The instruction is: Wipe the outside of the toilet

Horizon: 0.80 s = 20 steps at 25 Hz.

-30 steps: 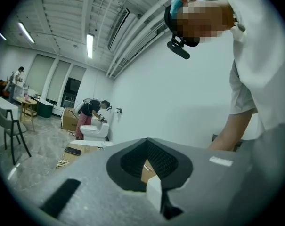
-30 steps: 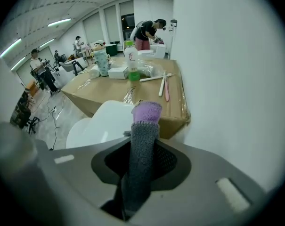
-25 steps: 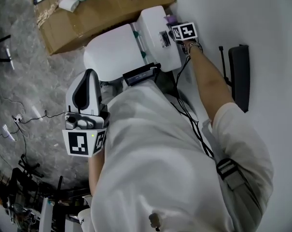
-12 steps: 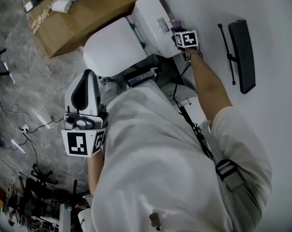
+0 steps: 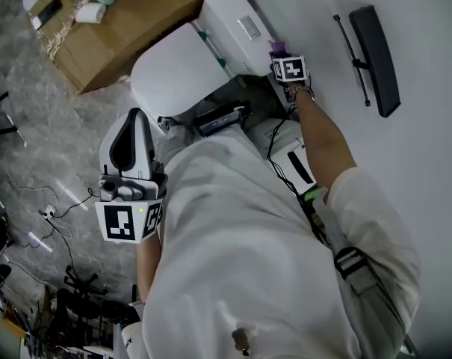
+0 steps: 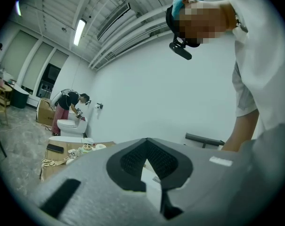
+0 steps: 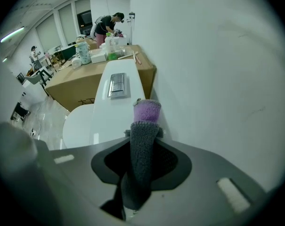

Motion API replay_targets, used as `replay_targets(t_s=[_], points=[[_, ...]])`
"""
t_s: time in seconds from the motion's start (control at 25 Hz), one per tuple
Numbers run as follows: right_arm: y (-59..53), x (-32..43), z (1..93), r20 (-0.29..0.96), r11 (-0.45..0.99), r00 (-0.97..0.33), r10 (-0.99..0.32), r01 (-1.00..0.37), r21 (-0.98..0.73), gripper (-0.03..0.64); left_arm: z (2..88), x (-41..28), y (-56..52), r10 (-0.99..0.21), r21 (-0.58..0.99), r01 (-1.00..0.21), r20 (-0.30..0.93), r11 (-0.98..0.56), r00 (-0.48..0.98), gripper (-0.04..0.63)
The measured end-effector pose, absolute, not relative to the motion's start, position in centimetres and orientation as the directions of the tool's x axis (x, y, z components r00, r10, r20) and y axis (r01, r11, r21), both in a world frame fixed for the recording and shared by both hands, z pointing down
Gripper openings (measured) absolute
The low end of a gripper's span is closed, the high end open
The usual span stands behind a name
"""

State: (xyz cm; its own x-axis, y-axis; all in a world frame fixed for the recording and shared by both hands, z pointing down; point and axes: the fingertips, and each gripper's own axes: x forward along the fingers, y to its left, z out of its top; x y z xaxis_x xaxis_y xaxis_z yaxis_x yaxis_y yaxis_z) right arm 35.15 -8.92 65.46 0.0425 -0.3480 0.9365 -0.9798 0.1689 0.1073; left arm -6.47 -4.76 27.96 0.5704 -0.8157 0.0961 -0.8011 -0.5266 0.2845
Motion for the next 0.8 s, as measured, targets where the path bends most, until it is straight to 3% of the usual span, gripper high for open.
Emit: replay_targets(t_s=[0.64, 0.8], points=[[-3.1, 28.0, 65.9, 0.919, 0.067, 0.075, -0.388, -0.992, 0.11, 0.098, 29.0, -10.9, -0.8, -0.738, 0.294, -0.725, 0.087, -0.623, 0.67, 0.005], [0.3, 22.4, 68.4, 0.964, 0.127, -0.108, -0.242, -0.989, -0.079, 0.101, 28.8, -12.5, 0.4, -0.738, 0.281, -0.725, 0.082, -0.628, 0.67, 0.005]])
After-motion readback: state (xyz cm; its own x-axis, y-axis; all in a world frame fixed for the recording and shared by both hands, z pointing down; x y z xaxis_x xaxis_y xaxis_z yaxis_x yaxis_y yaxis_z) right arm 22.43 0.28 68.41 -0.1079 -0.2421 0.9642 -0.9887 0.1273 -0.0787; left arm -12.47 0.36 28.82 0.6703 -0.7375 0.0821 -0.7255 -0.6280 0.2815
